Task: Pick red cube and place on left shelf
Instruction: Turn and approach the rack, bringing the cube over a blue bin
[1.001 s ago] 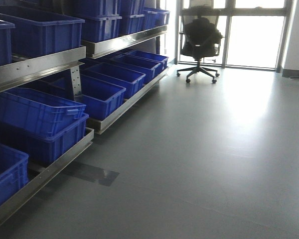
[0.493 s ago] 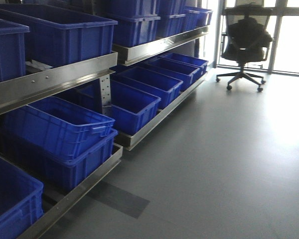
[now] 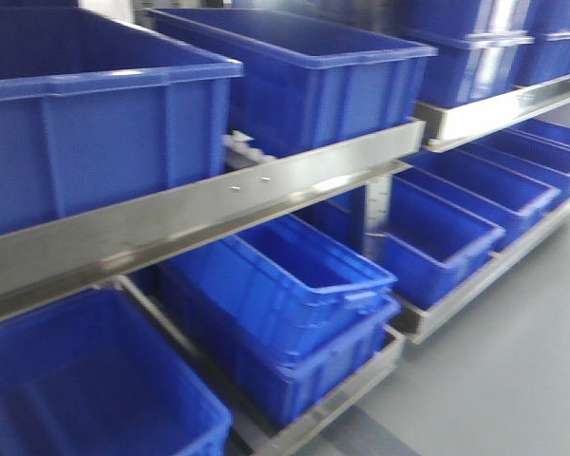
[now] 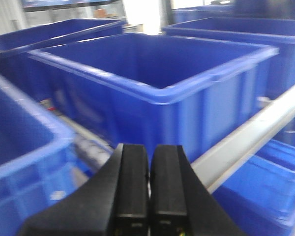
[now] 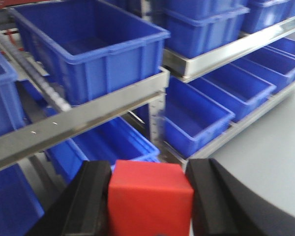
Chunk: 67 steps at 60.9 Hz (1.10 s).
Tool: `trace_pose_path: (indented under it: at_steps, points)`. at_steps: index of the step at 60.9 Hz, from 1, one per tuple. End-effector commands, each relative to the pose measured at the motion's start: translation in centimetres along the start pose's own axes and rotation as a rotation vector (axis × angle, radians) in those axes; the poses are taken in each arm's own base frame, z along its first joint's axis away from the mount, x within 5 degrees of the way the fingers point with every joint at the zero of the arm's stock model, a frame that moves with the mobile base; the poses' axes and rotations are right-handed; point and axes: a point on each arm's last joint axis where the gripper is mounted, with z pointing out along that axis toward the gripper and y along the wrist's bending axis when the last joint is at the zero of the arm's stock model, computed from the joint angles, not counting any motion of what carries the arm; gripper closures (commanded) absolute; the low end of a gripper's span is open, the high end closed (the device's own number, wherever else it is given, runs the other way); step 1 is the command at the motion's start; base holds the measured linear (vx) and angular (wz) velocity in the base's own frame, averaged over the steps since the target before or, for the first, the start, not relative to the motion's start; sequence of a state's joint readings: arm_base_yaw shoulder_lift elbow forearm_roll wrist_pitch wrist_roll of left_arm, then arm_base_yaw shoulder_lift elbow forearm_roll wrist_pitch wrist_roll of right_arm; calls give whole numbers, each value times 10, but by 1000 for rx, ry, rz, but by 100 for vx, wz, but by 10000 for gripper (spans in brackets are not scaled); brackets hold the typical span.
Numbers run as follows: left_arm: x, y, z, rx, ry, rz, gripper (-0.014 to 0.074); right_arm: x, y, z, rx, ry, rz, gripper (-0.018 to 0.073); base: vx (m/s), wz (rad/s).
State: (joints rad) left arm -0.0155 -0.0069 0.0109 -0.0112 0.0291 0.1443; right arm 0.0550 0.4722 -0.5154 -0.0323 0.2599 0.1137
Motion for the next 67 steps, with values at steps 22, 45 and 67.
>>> trace_pose_path:
  at_steps: [22,45,67]
  points:
    - [0,0,1,-4,-60,-5,491,-18,1,-2,-4,-116,-20,502,24,64]
    - [0,0,1,-4,-60,-5,491,-18,1,-2,-4,-116,-20,502,12,64]
    - [0,0,1,-4,-60,-5,491,-18,1,-2,-4,-116,-20,502,7,40]
